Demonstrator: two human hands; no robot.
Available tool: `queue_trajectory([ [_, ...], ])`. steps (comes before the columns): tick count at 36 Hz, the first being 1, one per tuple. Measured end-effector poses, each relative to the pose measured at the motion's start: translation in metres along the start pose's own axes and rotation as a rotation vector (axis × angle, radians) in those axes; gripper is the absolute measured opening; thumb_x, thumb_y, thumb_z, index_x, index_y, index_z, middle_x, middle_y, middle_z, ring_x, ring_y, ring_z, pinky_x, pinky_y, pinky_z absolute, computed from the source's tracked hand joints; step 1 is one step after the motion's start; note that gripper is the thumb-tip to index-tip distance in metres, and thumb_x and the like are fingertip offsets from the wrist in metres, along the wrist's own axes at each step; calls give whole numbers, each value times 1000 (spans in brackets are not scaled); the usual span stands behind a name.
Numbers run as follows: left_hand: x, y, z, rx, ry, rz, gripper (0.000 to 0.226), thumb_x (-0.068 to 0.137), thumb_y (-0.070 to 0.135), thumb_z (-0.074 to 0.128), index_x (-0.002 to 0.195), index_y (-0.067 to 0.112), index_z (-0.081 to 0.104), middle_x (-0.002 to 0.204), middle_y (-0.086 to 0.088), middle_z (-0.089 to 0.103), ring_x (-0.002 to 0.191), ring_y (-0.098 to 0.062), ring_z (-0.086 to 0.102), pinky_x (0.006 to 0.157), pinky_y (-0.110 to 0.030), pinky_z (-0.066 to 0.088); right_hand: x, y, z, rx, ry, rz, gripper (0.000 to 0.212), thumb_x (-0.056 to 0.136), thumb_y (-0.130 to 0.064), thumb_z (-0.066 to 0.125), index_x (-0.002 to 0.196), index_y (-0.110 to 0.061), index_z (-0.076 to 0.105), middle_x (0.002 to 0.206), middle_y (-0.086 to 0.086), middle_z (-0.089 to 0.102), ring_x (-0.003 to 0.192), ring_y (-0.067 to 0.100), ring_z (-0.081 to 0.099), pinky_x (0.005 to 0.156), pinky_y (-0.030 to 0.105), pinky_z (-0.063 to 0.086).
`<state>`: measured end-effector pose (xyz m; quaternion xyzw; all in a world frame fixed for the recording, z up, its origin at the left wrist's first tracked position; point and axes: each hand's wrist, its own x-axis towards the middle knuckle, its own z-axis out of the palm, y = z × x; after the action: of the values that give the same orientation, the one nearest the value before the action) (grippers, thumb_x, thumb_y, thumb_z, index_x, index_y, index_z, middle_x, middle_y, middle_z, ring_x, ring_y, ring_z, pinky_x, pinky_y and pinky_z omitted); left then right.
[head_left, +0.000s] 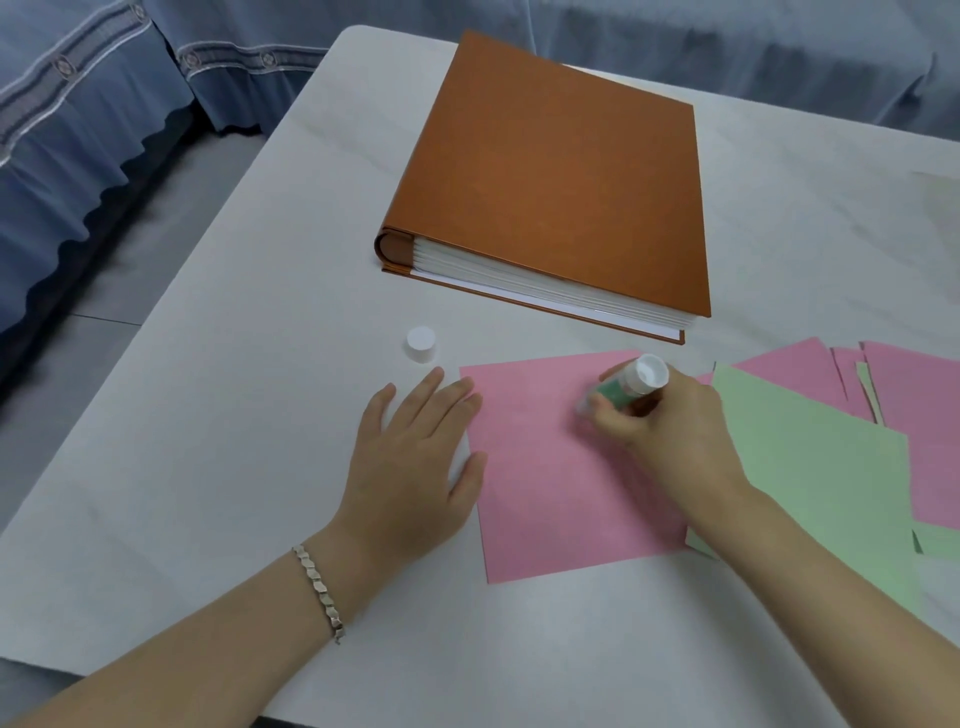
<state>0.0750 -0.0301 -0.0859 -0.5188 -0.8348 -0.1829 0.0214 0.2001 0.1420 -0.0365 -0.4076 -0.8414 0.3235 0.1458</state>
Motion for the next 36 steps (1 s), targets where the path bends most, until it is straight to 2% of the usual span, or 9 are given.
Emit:
queue_trajectory([
  [6, 0, -1, 1, -7, -8, -2, 46, 83, 35, 42, 116, 11, 65, 126, -2, 61, 123, -23, 51, 103, -45, 26, 10, 11, -19, -61, 19, 44, 9, 77, -22, 67, 77, -12, 67, 76, 8, 68, 74, 26, 60, 66, 36, 46],
  [9, 0, -1, 1, -7, -10, -3, 46, 83, 34, 42, 116, 11, 64, 127, -1, 60, 124, -22, 50, 103, -45, 27, 14, 2, -24, -1, 64, 49, 10, 75, -21, 67, 76, -12, 69, 77, 7, 69, 73, 23, 59, 60, 30, 42],
  [14, 0, -1, 3, -26, 0, -9, 47, 81, 35, 43, 116, 11, 65, 126, -2, 60, 124, -20, 47, 104, -44, 24, 8, -20, 3, 88, -56, -28, 6, 75, -17, 68, 75, -12, 67, 70, 6, 66, 61, 11, 49, 54, 17, 36],
  [18, 0, -1, 2, -41, 22, -8, 46, 80, 34, 44, 114, 11, 65, 126, -2, 61, 125, -18, 43, 103, -43, 25, 5, -26, 24, 79, -142, -52, 10, 74, -20, 69, 78, -11, 66, 70, 4, 65, 62, 13, 51, 62, 32, 44],
  [27, -1, -1, 1, -35, 8, -15, 46, 81, 34, 43, 115, 11, 65, 126, -1, 61, 125, -18, 45, 104, -43, 24, 11, -5, 8, 24, -33, -21, 12, 78, -20, 68, 78, -9, 65, 72, 13, 65, 67, 26, 55, 63, 37, 45],
  [31, 0, -1, 1, -32, -1, -14, 47, 81, 35, 43, 116, 11, 65, 126, -1, 61, 124, -21, 50, 104, -43, 25, 13, 3, -6, -4, -16, 0, 5, 76, -18, 69, 77, -13, 66, 74, 8, 67, 68, 23, 57, 62, 32, 42],
  [33, 0, -1, 1, -35, -1, -14, 47, 82, 35, 43, 115, 11, 65, 126, -1, 61, 124, -21, 49, 104, -44, 26, 15, 6, -12, -21, -25, 8, 3, 75, -18, 68, 76, -15, 68, 75, 5, 68, 65, 18, 54, 57, 22, 38],
  [36, -1, -1, 2, -40, 4, -13, 46, 81, 35, 43, 115, 12, 64, 126, -1, 60, 124, -20, 47, 103, -45, 26, 16, 5, -21, 58, 18, 29, 9, 73, -19, 67, 65, -24, 66, 64, -10, 66, 61, 7, 54, 54, 14, 37],
])
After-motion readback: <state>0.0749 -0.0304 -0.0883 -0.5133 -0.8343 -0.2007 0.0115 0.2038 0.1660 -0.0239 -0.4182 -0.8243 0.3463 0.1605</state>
